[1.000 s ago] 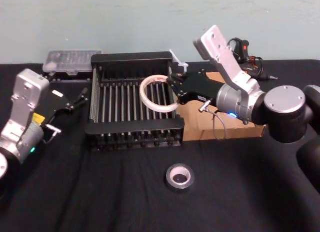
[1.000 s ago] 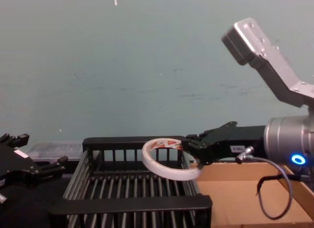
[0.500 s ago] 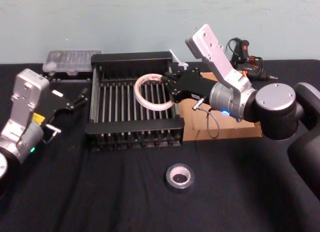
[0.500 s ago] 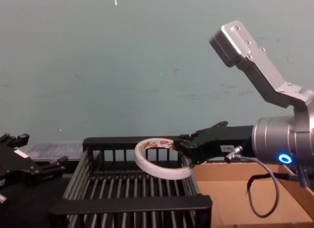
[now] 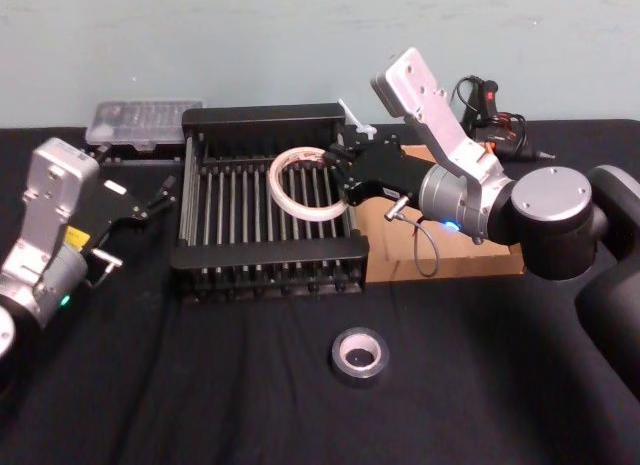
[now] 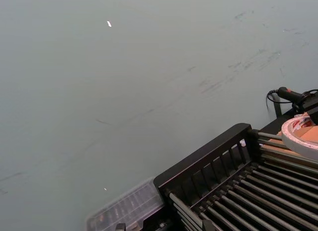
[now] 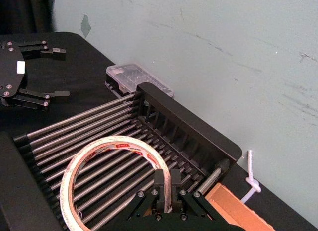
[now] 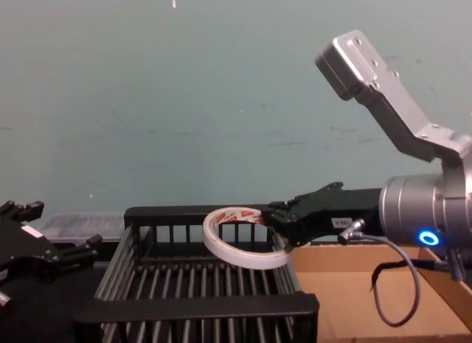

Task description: Pick up the white tape and place it into the black box , Pick up the silver tape and place it into the brown box.

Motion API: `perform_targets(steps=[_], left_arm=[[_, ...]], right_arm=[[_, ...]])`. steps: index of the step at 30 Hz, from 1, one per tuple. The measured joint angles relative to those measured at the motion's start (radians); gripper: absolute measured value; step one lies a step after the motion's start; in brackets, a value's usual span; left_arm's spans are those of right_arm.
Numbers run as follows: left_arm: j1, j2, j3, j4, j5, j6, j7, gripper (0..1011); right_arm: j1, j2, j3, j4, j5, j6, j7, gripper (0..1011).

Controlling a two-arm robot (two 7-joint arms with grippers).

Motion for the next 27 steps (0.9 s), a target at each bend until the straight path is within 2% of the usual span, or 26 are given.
perform_targets(steps=[4,7,13,16,17,20,27], left_arm=[[0.0,0.0,0.0,0.0,0.0,0.0,0.0,1001],[0.0,0.0,0.0,0.0,0.0,0.0,0.0,1001],[0.0,0.0,0.0,0.0,0.0,0.0,0.0,1001],[0.0,0.0,0.0,0.0,0.0,0.0,0.0,1001],[0.0,0.0,0.0,0.0,0.0,0.0,0.0,1001],[0.0,0.0,0.0,0.0,0.0,0.0,0.0,1001],[0.0,0.0,0.0,0.0,0.0,0.0,0.0,1001]], right_arm=[[0.0,0.0,0.0,0.0,0.0,0.001,0.0,119],[0.0,0.0,0.0,-0.001,0.0,0.001,0.0,233],[0.0,0.001,0.0,-0.001,0.0,0.002,0.0,392],[0.0,0.001,0.0,-0.002,0.001,0.002,0.0,531],[0.0,0.001,0.0,-0.001,0.001,0.002,0.0,531],[-0.001,0.001,0.0,-0.002,0.001,0.003,0.0,652],[0.0,0.001,0.0,-0.002,0.002,0.003,0.0,842]])
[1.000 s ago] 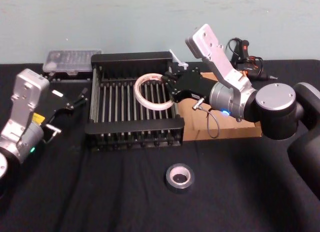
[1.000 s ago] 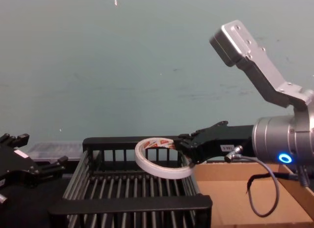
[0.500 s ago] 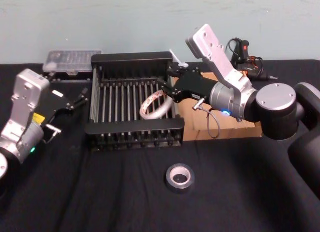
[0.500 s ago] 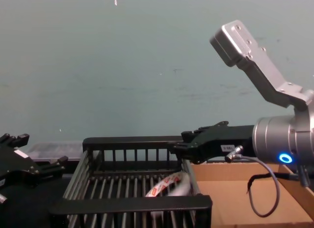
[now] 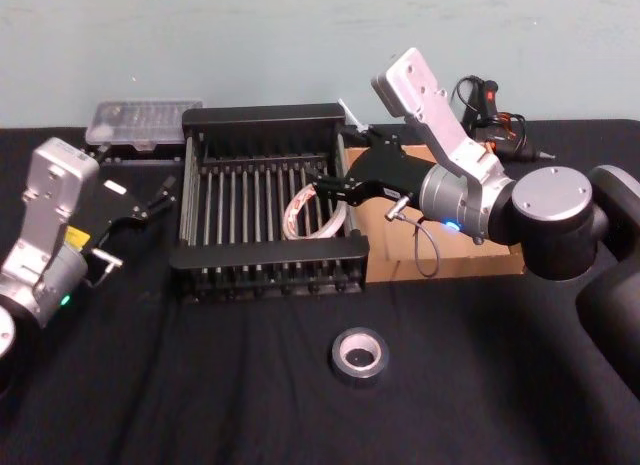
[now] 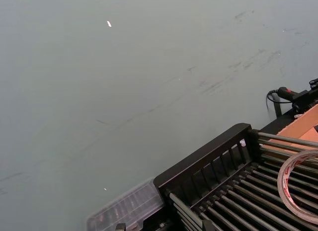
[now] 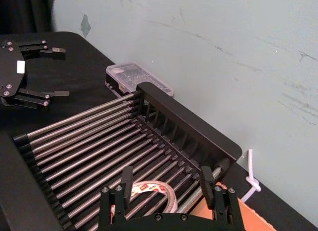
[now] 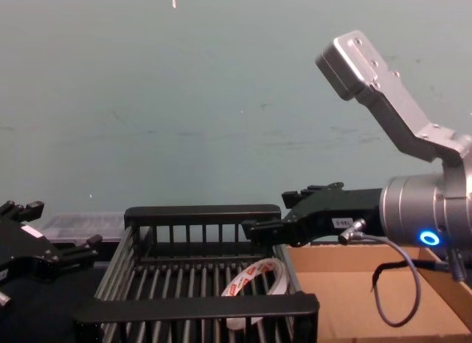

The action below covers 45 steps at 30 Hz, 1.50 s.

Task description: Pick up the white tape and place it into the black box , Pick up the silver tape and place it into the brown box.

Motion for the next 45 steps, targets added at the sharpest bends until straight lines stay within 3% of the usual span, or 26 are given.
perform_targets(steps=[6,15,21,28,37,45], left_arm=[[0.0,0.0,0.0,0.0,0.0,0.0,0.0,1001],[0.0,0.0,0.0,0.0,0.0,0.0,0.0,1001],[0.0,0.0,0.0,0.0,0.0,0.0,0.0,1001],[0.0,0.0,0.0,0.0,0.0,0.0,0.0,1001],[0.0,0.0,0.0,0.0,0.0,0.0,0.0,1001],[0.0,0.0,0.0,0.0,0.0,0.0,0.0,1001]], right_arm=[[0.0,0.0,0.0,0.0,0.0,0.0,0.0,1000],[-0.003,0.003,0.001,-0.007,0.0,0.003,0.001,1002],[-0.025,0.022,0.016,-0.052,0.013,0.022,0.006,1002],[-0.084,0.077,0.04,-0.154,0.035,0.041,0.014,1002],[-0.198,0.176,0.079,-0.293,0.085,0.065,0.031,1002],[-0.286,0.243,0.091,-0.369,0.123,0.09,0.041,1002]])
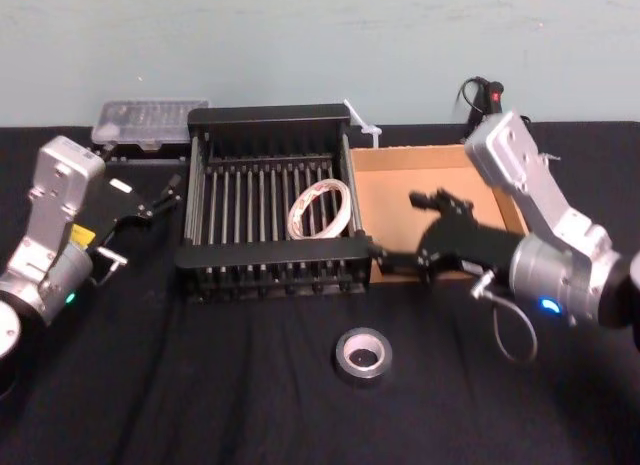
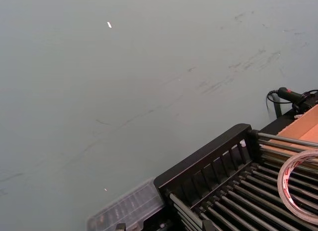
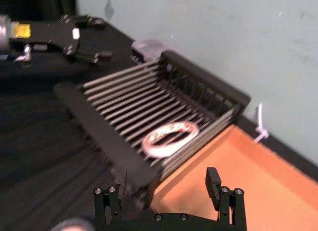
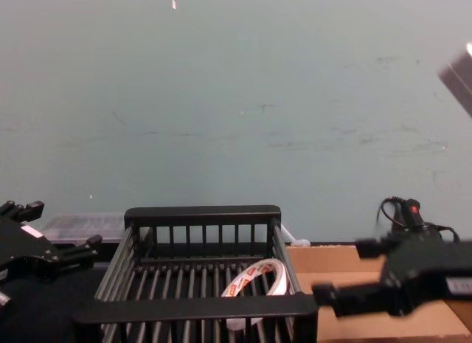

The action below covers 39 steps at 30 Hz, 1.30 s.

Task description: Pick up the white tape and place it into the black box , Pick up the silver tape and place it into the brown box.

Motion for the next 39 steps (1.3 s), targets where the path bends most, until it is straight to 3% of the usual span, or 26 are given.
perform_targets(steps=[5,13,39], left_arm=[[0.0,0.0,0.0,0.0,0.0,0.0,0.0,1001],[0.0,0.0,0.0,0.0,0.0,0.0,0.0,1001],[0.0,0.0,0.0,0.0,0.0,0.0,0.0,1001]], right_arm=[[-0.045,0.033,-0.008,-0.025,0.017,0.015,0.006,1002],[-0.071,0.057,-0.035,-0.034,0.025,0.033,0.014,1002],[-0.043,0.053,-0.102,0.01,0.046,0.098,0.026,1003]])
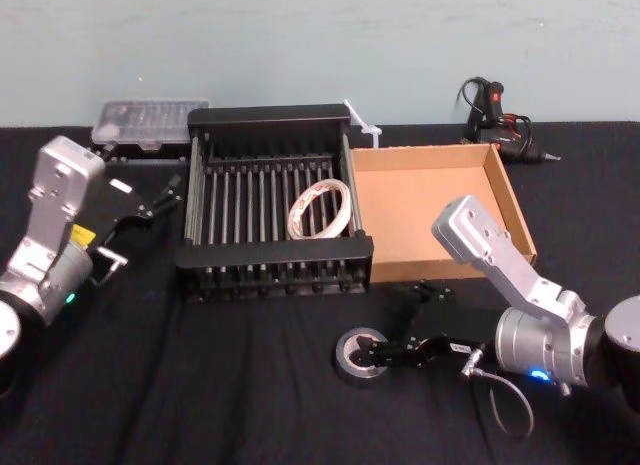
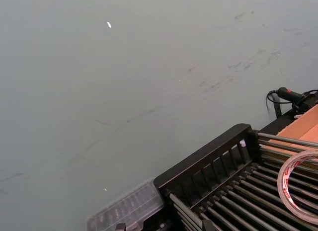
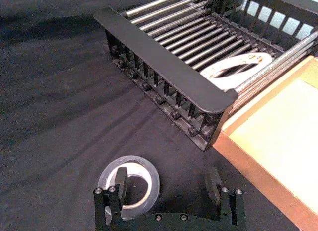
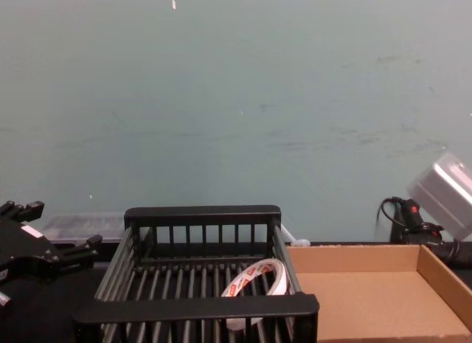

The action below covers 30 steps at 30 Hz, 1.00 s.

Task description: Pick up the white tape and place it into the black box , Pick up the silver tape and place it into the brown box.

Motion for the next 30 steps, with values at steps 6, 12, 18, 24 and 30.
perform_targets(steps=[6,12,18,24,30], left_arm=[[0.0,0.0,0.0,0.0,0.0,0.0,0.0,1001],[0.0,0.0,0.0,0.0,0.0,0.0,0.0,1001],[0.0,0.0,0.0,0.0,0.0,0.0,0.0,1002],[0.0,0.0,0.0,0.0,0.0,0.0,0.0,1002],[0.0,0.0,0.0,0.0,0.0,0.0,0.0,1001]], right_arm=[[0.011,-0.002,-0.01,0.009,-0.001,0.007,-0.001,1002],[0.021,-0.009,-0.018,0.021,-0.001,0.013,-0.001,1002],[0.029,-0.015,-0.025,0.032,-0.003,0.019,-0.001,1002],[0.035,-0.018,-0.031,0.041,-0.006,0.024,-0.001,1003],[0.039,-0.02,-0.036,0.047,-0.01,0.027,0.0,1003]])
